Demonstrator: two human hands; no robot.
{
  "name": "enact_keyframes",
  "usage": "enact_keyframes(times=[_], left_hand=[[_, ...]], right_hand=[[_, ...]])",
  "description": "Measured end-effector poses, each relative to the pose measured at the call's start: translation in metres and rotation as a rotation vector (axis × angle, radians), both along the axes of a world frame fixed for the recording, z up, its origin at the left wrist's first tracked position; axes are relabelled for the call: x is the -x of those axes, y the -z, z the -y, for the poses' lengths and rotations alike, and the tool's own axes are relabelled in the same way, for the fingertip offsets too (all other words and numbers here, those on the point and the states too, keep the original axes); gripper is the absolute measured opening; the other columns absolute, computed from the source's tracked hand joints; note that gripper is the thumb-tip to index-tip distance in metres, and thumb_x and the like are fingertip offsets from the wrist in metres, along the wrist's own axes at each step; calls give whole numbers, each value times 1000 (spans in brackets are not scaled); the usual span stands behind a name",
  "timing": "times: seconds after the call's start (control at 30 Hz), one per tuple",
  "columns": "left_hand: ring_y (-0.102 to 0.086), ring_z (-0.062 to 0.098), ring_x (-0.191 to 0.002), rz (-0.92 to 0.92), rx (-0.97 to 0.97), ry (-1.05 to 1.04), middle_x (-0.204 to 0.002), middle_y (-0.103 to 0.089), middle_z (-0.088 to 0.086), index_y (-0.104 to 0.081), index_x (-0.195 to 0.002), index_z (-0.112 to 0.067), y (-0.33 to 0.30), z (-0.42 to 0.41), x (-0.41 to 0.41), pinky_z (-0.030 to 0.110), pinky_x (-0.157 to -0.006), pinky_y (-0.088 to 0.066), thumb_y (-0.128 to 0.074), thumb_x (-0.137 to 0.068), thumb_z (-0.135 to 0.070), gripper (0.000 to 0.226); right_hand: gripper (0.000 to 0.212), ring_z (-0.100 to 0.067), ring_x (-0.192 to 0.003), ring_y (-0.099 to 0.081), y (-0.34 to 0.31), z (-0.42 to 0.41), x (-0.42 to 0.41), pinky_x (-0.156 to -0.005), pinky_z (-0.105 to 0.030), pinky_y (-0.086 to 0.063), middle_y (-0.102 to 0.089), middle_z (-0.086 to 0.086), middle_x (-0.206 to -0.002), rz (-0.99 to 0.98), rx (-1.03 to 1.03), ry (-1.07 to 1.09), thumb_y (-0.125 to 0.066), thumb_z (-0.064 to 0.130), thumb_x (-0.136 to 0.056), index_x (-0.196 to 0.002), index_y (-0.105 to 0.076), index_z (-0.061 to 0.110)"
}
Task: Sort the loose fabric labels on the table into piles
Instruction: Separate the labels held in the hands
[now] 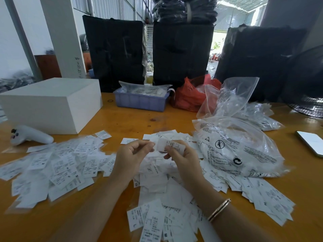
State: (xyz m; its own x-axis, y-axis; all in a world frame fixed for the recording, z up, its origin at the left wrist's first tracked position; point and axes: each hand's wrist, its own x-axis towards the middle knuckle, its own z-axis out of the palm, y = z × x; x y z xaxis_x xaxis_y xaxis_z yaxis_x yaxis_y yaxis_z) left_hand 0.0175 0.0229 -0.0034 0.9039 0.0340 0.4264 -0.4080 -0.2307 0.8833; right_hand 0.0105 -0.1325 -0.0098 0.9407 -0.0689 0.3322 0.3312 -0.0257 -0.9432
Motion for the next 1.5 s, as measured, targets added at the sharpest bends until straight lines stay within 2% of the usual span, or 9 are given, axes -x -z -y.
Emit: enact_keyframes(times=[0.13, 0.57, 0.7, 0.83, 1.0, 1.2, 1.33, 1.43, 1.5], left_hand=[[-64, -6, -75, -3, 26, 5, -73, -69, -24, -68, -84, -34, -1, 1, 1, 4, -61, -46, -57, -70, -50, 24], [-66, -1, -76, 15, 4, 37, -77, -71, -19, -68, -83, -35, 3, -1, -3, 7, -66, -49, -54, -78, -47, 19], [-66, -2, -75, 12, 10, 76, -77, -72, -20, -68, -83, -34, 4, 0, -2, 7, -65, -49, -54, -78, -46, 19], [-67, 1, -73, 9, 13, 98, -75, -72, -17, -67, -81, -36, 5, 0, -2, 10, -66, -51, -56, -75, -48, 18], [-66, -1, -73, 3, 18, 89, -75, -72, -18, -67, -82, -37, 6, -1, -4, 9, -66, -50, -56, -76, -47, 16], [-66, 1, -76, 4, -2, 75, -77, -72, -18, -69, -83, -38, 7, -2, -4, 9, -66, -50, -57, -78, -48, 16], [-65, -2, -75, -4, 3, 61, -76, -71, -20, -69, -82, -38, 5, -1, -4, 6, -63, -48, -58, -77, -47, 15], [-64, -4, -73, -1, 8, 69, -74, -71, -19, -69, -81, -35, 4, -1, -2, 5, -62, -47, -58, -77, -44, 15], [-64, -6, -72, 3, -4, 66, -72, -71, -20, -68, -80, -34, 4, 0, -2, 4, -61, -45, -58, -78, -42, 13]], right_hand=[[8, -6, -64, -65, -1, 0, -1, -57, -13, -47, -73, 4, -79, -13, -55, -21, -62, 11, -89, -91, -66, 18], [12, -5, -62, -64, -2, 1, 1, -56, -10, -45, -73, 4, -80, -4, -155, -29, -59, 16, -92, -84, -66, 20], [9, -6, -61, -63, -3, 2, 0, -56, -11, -44, -75, -2, -85, -52, -184, -59, -59, 18, -91, -89, -66, 12], [6, -9, -64, -64, -2, 1, 0, -56, -13, -46, -74, -6, -84, -66, -172, -90, -62, 16, -90, -86, -67, 15], [6, -6, -61, -61, -2, 1, -1, -53, -12, -43, -72, 0, -77, -75, -140, -76, -63, 13, -89, -84, -67, 14], [9, -5, -63, -63, -3, 2, 0, -56, -13, -45, -73, -11, -84, -58, -205, -69, -59, 12, -92, -85, -64, 14], [11, -5, -64, -63, -4, 2, 1, -57, -13, -46, -71, -1, -74, -74, -187, -73, -60, 8, -89, -83, -66, 15], [13, -12, -71, -66, -4, 1, 2, -63, -22, -52, -71, -1, -75, -115, -192, -89, -63, 9, -87, -82, -69, 20], [13, -11, -72, -66, -4, 0, 3, -63, -22, -52, -71, 2, -76, -117, -167, -77, -65, 12, -86, -82, -69, 23]])
